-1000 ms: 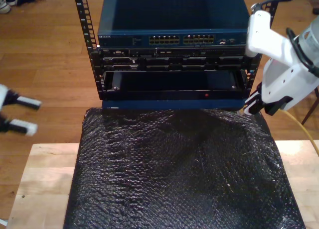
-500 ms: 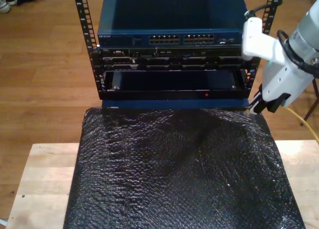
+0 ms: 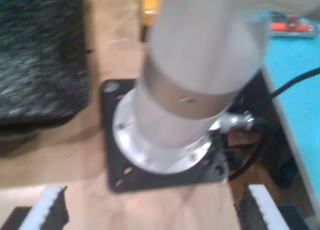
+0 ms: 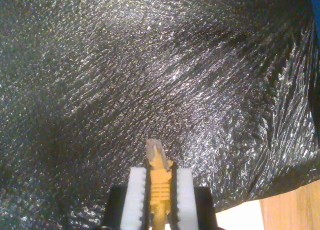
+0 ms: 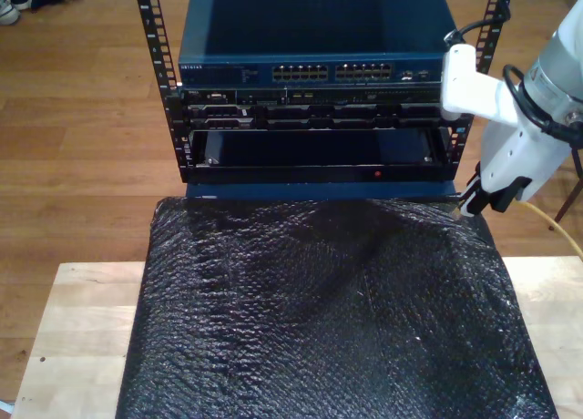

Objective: Grab the cable and plug it in

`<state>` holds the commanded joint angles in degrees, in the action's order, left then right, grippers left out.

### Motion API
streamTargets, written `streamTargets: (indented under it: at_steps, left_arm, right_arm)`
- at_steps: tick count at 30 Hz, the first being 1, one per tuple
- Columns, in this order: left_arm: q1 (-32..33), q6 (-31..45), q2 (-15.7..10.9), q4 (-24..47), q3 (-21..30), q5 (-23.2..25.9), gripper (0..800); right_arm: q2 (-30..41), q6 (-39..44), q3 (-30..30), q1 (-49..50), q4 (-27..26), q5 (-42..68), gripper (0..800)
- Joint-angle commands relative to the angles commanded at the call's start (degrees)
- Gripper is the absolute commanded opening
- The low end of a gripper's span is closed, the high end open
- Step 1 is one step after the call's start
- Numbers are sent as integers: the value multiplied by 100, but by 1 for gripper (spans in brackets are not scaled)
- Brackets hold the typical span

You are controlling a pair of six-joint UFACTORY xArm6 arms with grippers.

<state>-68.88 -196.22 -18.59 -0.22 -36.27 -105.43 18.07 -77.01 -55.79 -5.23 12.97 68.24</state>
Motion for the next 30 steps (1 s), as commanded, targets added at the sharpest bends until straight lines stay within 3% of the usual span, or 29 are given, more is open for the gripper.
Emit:
streamTargets:
  at_steps: [4, 8, 15, 25, 30]
  left_arm:
    - [-88, 624, -255, 114, 536, 404, 799]
    - [-343, 703, -615, 123, 985, 985, 800]
    - [-422, 721, -677, 237, 1495, 1705, 800]
    - [-510, 1037, -914, 334, 1846, 2163, 800]
    - [-818, 1187, -1116, 387, 2453, 3182, 800]
  right_arm:
    - [-18, 18, 0, 0, 0, -9, 0]
    - [-97, 44, -26, 0, 9, -9, 0]
    - [-97, 44, -53, 0, 9, -9, 0]
    - [-105, 44, -44, 0, 9, -220, 0]
    - [-105, 44, -53, -18, 9, -273, 0]
